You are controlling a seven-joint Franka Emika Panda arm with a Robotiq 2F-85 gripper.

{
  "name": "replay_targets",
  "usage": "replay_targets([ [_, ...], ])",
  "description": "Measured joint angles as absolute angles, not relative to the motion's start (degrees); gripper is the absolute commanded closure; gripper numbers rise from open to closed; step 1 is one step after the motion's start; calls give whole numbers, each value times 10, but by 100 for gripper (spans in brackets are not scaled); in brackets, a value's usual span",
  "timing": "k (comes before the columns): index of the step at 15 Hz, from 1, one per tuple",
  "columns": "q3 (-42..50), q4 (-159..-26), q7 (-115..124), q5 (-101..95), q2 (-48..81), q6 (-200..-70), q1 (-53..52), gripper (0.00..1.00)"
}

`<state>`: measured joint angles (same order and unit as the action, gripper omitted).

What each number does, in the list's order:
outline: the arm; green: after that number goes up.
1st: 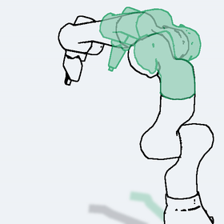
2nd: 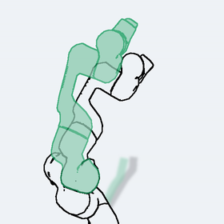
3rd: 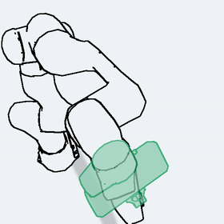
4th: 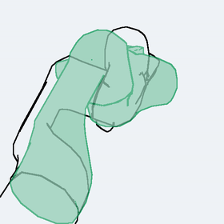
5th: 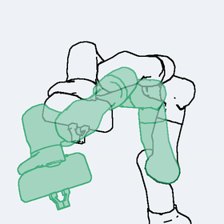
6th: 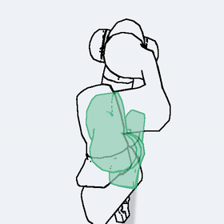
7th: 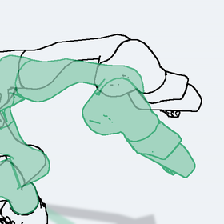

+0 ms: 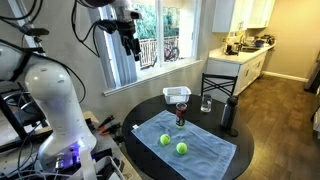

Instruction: Put the left green ball in the container

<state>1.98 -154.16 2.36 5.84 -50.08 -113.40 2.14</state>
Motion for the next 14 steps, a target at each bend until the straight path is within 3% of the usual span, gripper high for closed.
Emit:
replay_targets([
  [6, 20, -1600, 24, 58, -377, -1278, 23, 0],
  [14, 19, -1592, 24, 44, -201, -1343, 30, 0],
])
